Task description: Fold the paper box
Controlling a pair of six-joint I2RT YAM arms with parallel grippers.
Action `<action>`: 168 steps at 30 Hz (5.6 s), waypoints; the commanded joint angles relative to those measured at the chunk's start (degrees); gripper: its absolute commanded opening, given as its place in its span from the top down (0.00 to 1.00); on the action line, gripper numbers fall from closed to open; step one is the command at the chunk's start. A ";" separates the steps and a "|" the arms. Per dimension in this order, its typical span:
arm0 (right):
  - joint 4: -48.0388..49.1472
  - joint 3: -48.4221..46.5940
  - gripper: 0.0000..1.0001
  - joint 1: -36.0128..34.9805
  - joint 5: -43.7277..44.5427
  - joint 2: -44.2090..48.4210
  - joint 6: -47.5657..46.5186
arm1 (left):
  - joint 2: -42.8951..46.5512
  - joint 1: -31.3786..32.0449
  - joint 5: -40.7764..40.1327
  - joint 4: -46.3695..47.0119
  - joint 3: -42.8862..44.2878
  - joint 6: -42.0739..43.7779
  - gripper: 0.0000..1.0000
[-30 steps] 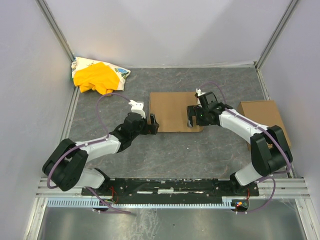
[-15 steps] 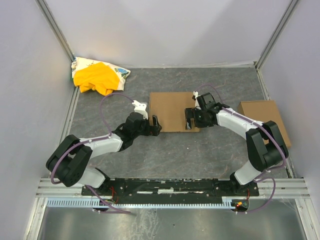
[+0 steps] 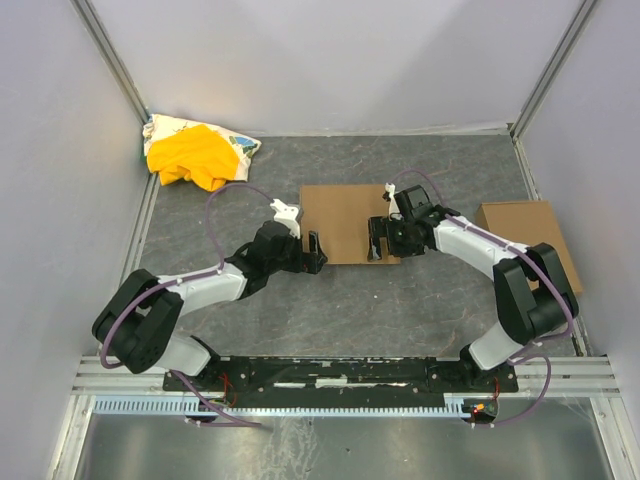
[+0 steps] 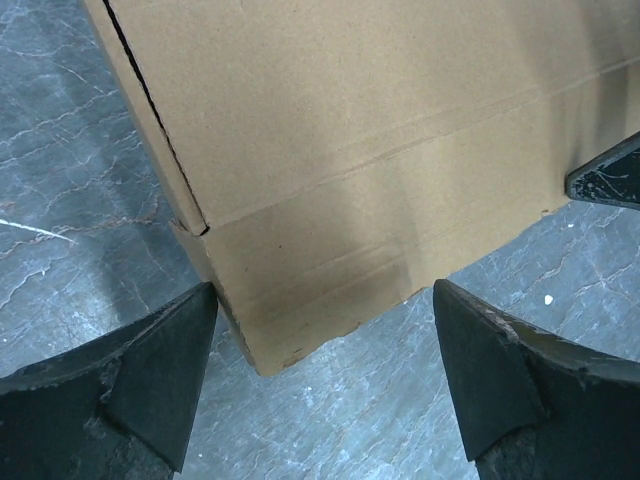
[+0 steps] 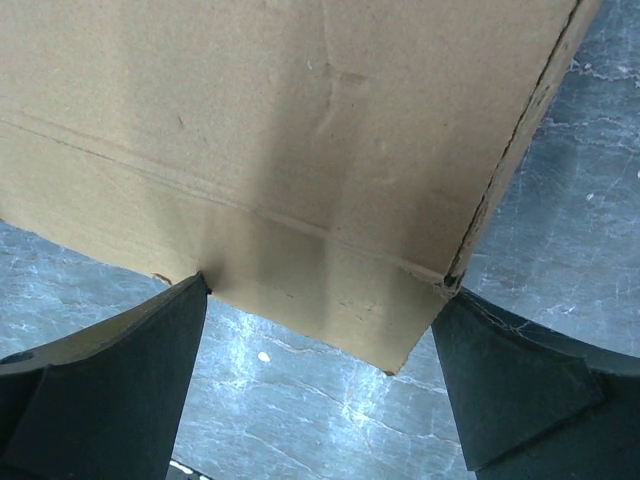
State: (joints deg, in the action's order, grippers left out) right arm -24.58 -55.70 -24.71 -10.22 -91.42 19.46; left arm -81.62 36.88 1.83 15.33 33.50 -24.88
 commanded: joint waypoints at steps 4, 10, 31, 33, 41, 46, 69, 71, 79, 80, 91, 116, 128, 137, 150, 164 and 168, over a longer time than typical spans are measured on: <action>-4.38 -2.64 0.03 -0.49 -1.69 4.01 1.44 | 1.67 0.51 2.40 -10.79 8.60 0.67 0.07; -8.26 -5.01 0.04 -0.47 -0.62 3.32 1.37 | 1.58 0.47 2.23 -19.20 14.04 1.51 0.08; -14.08 -8.83 0.06 -0.45 -4.39 2.93 2.22 | -0.19 0.47 5.74 -26.73 18.38 1.59 0.13; -14.49 -9.18 0.07 -0.51 -4.29 2.91 2.17 | 0.02 0.47 5.80 -27.38 18.91 1.79 0.13; -15.62 -8.80 0.08 -0.50 2.21 2.21 0.51 | -1.02 0.47 4.68 -28.00 18.74 2.65 0.13; -14.22 -7.58 0.07 -0.50 3.10 1.68 0.23 | -1.49 0.47 4.48 -27.81 18.33 2.90 0.13; -12.77 -4.33 0.09 -0.49 3.23 3.28 0.26 | -1.62 0.33 9.89 -24.92 15.23 1.27 0.16; -12.69 -4.41 0.09 -0.51 2.84 3.47 0.46 | -2.16 0.30 10.85 -24.77 15.17 0.82 0.18; -12.82 -4.52 0.09 -0.46 2.03 4.83 0.73 | -1.70 0.31 12.24 -25.89 15.60 0.93 0.22; -12.78 -4.63 0.09 -0.50 1.76 4.90 0.83 | -1.51 0.28 12.12 -26.00 15.62 0.97 0.22; -10.52 -4.09 0.09 -0.43 0.38 3.09 1.10 | -1.58 -0.06 9.72 -26.64 15.80 1.58 0.23; -10.60 -0.51 0.05 -0.46 15.22 7.87 0.25 | -2.63 0.01 1.29 -27.81 14.13 3.89 0.24; -2.75 0.11 0.08 -0.47 15.77 1.04 0.71 | -4.95 0.30 -8.79 -21.80 11.84 2.47 0.27; -3.57 -0.34 0.10 -0.47 14.43 3.32 0.48 | -4.58 0.62 -15.64 -19.36 11.24 1.17 0.29; -9.64 -26.93 0.74 -0.16 13.52 -5.42 -1.36 | 9.78 0.73 -1.30 -12.04 4.69 -1.82 0.88; -6.33 -61.61 0.72 1.88 10.13 -38.32 -0.64 | 7.19 0.91 9.03 -1.77 -0.59 -4.05 0.97; -15.26 -75.22 0.72 2.44 6.99 -47.18 -0.87 | 5.30 0.91 8.90 -1.90 -0.39 -3.25 0.97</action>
State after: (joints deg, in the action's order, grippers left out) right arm -35.03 -118.65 -23.00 0.01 -133.56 18.68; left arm -74.83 37.50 9.39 9.65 32.97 -27.70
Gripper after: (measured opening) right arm 0.275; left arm 0.040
